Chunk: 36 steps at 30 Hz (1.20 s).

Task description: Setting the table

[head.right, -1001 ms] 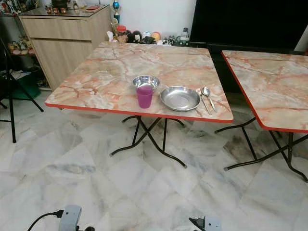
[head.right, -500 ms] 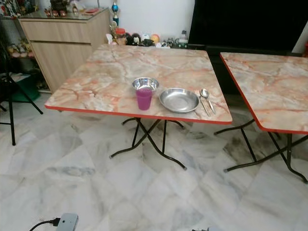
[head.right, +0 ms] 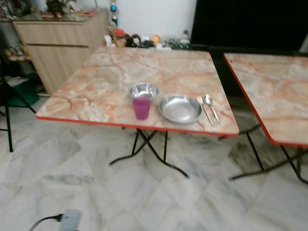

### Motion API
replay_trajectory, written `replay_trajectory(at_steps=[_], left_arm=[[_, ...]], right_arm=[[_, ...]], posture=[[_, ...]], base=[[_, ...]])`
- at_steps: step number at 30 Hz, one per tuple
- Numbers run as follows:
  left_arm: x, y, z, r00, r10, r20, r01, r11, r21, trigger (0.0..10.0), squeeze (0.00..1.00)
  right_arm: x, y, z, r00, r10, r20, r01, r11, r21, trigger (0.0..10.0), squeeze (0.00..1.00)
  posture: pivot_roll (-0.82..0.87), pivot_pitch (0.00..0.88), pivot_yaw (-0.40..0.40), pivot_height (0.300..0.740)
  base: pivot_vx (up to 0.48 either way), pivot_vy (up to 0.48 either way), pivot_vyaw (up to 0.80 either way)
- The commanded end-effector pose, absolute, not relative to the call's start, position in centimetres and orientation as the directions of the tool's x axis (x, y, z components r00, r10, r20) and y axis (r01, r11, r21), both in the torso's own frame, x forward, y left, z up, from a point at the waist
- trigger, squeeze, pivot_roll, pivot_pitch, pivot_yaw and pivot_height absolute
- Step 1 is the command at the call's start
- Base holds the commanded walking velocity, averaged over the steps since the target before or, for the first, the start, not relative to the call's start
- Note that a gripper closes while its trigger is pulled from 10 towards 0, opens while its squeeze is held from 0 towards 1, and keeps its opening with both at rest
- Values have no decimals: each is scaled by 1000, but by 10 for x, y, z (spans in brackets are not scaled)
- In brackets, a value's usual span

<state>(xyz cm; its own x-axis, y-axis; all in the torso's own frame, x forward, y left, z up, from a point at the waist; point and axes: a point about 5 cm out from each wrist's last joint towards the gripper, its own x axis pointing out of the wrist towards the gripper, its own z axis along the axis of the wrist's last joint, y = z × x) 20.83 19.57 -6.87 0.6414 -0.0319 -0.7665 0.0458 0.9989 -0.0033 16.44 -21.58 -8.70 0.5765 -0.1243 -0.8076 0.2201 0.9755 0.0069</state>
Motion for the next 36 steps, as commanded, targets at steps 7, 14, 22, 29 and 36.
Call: replay_trajectory(at_steps=[7,14,22,29,36], left_arm=[[201,208,-71,623,-1,-782,34,999,26,10000,0],[201,208,-71,622,0,-783,31,999,24,10000,0],[201,207,-71,620,5,-784,39,999,37,10000,0],[200,205,-72,620,-3,-784,51,998,37,10000,0],[196,203,-74,612,-11,-791,65,997,36,10000,0]], right_arm=[[165,-209,-88,576,-106,-811,196,981,10,10000,0],[166,-209,-88,578,-107,-809,193,981,8,10000,0],[168,-208,-87,589,-105,-801,218,975,32,10000,0],[173,-206,-85,598,-112,-794,228,973,34,10000,0],[179,-211,-81,630,-152,-761,287,957,47,10000,0]], posture=[[-6,47,-30,740],[-6,58,-31,740],[-9,66,-29,740],[-15,80,-28,740],[-22,93,-34,740]], base=[[320,0,302],[319,0,800],[279,0,680],[0,0,0],[0,0,0]])
